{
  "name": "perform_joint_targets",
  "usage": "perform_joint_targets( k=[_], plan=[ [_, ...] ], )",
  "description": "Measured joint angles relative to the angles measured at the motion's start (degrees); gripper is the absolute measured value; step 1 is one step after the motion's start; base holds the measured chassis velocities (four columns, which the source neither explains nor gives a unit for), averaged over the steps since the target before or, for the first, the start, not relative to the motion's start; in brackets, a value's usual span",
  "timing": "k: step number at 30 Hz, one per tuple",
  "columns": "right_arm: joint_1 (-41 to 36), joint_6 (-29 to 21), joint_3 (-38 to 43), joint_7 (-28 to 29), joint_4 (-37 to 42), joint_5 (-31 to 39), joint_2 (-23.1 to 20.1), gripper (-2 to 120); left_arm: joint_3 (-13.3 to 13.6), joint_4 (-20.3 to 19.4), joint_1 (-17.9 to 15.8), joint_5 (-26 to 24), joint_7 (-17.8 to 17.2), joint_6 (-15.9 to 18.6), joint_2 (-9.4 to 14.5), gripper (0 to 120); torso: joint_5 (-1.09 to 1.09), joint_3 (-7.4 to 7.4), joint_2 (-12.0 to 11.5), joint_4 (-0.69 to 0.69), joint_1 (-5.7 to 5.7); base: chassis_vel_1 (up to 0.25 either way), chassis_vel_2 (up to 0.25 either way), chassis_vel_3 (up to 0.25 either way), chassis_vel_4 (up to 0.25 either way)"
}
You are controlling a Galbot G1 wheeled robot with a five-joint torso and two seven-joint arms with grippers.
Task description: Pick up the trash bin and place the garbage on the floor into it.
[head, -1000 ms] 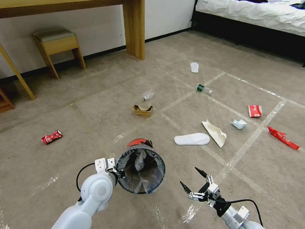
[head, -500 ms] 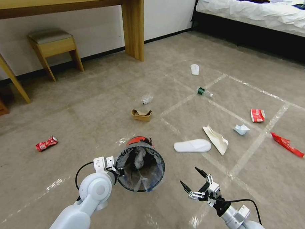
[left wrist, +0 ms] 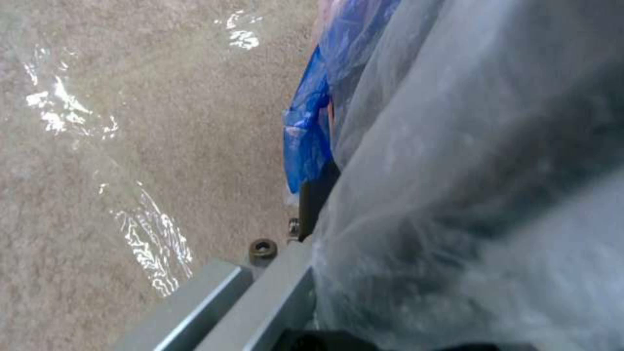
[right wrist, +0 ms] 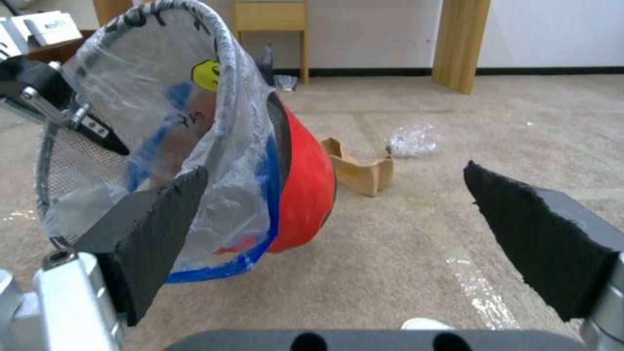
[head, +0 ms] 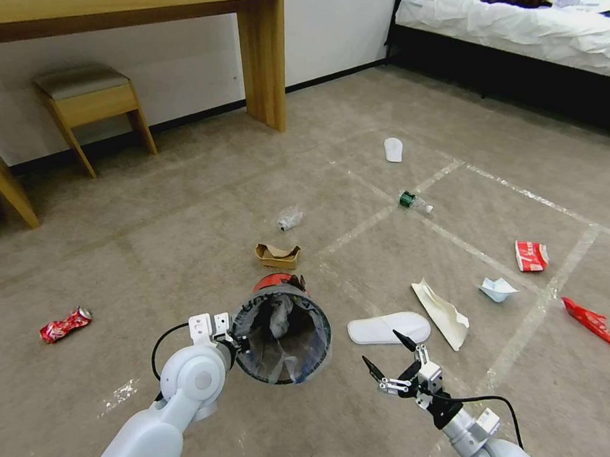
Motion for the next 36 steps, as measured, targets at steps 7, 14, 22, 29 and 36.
perform_joint_targets(
  k=[7,14,22,29,36],
  plan=[
    [0.28,0.16,-0.16,-0.07,-0.45,0.4,-0.12,100,-0.05,0.31,-0.24,-0.09,-0.04,0.02,0.04,0,0.0,0.01,0.0,-0.01,-0.01,0.02,-0.031,-0.032,0.016],
    [0.47,-1.11,-0.22,-0.63,-0.45,0.64,-0.64,100,-0.13,0.33,-0.26,-0.13,-0.05,0.02,-0.01,0,0.0,0.02,0.0,0.0,0.0,0.0,0.0,0.0,0.0],
    [0.56,-1.93,0.34,-3.97,-0.75,1.54,-1.05,100,-0.27,0.31,0.11,-0.08,-0.05,-0.09,0.07,0,0.0,0.03,0.0,0.0,0.0,0.0,0.0,0.0,0.0],
    [0.38,-1.61,0.2,-4.07,-0.77,1.97,-0.95,100,-0.16,0.23,-0.15,-0.07,-0.07,-0.12,0.17,0,-0.02,0.03,0.01,0.0,-0.01,-0.137,0.012,0.123,-0.013],
    [-0.08,-1.04,-0.02,-2.71,-0.76,1.86,-1.21,100,-0.14,0.06,0.01,-0.08,-0.11,-0.12,0.3,0,-0.02,0.04,0.01,0.01,-0.01,-0.352,0.013,0.356,-0.03]
  ],
)
